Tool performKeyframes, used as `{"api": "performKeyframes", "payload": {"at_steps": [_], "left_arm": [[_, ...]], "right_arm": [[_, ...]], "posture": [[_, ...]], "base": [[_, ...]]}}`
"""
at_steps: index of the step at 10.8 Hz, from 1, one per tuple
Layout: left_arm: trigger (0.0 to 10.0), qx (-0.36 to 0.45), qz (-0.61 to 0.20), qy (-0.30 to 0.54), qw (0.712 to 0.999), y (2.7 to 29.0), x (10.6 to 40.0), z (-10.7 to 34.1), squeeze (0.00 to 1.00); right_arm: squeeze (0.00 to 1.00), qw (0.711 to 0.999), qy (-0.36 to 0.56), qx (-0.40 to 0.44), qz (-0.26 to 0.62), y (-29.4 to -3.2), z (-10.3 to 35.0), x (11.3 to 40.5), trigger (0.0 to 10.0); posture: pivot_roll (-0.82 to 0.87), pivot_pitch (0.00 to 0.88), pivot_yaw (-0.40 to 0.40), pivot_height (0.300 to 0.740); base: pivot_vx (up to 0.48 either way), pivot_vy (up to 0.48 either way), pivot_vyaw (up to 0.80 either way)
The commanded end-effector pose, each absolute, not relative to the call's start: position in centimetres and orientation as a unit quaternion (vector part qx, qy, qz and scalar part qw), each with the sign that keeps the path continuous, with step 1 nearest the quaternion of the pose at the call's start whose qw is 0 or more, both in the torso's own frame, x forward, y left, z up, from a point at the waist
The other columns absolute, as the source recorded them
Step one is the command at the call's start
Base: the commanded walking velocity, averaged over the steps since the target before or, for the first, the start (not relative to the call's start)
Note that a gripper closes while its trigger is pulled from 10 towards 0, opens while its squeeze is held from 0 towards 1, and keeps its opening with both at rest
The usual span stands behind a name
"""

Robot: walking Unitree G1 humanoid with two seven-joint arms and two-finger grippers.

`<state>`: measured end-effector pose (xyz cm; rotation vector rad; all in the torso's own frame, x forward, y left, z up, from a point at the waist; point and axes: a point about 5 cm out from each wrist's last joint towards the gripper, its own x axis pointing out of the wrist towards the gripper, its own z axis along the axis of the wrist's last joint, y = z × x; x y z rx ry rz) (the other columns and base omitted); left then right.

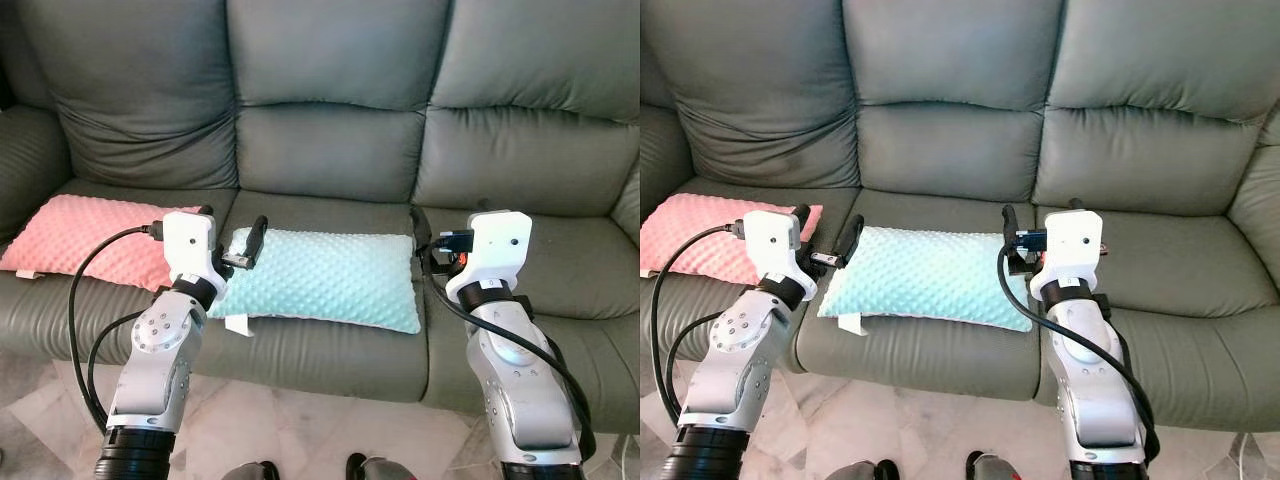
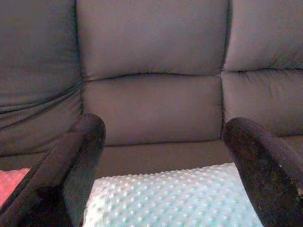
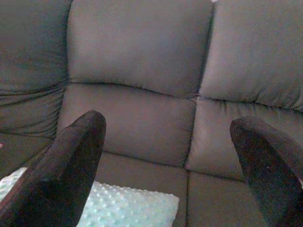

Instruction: Move the pillow to the sofa

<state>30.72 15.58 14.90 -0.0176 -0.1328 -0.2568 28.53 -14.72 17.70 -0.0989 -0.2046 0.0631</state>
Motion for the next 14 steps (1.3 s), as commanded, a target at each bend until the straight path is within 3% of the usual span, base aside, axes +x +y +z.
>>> {"api": "performKeyframes", "payload": {"at_steps": [1, 8, 11, 14], "left_arm": [[10.0, -0.006, -0.119, -0.056, 0.991, 16.0, 30.5, 14.4, 0.00], [10.0, 0.004, -0.108, -0.036, 0.994, 16.8, 29.9, 13.1, 0.00], [10.0, 0.007, -0.111, -0.033, 0.993, 16.8, 29.9, 13.1, 0.00], [10.0, 0.006, -0.075, -0.048, 0.996, 18.6, 29.0, 12.9, 0.00]], "right_arm": [[0.00, 0.993, -0.097, -0.049, 0.038, -14.5, 17.6, 28.5, 10.0], [0.00, 0.993, -0.086, -0.042, 0.067, -13.6, 17.0, 28.0, 10.0], [0.00, 0.994, -0.082, -0.040, 0.067, -13.5, 16.8, 27.8, 10.0], [0.00, 0.994, -0.082, -0.042, 0.065, -13.7, 16.5, 27.5, 10.0]], "posture": [[-0.12, 0.195, 0.028, 0.740], [-0.11, 0.215, 0.030, 0.740], [-0.11, 0.221, 0.035, 0.702], [-0.11, 0.230, 0.032, 0.660]], "base": [[0.000, 0.000, 0.00], [0.000, 0.000, 0.00], [0.000, 0.000, 0.00], [0.000, 0.000, 0.00]]}}
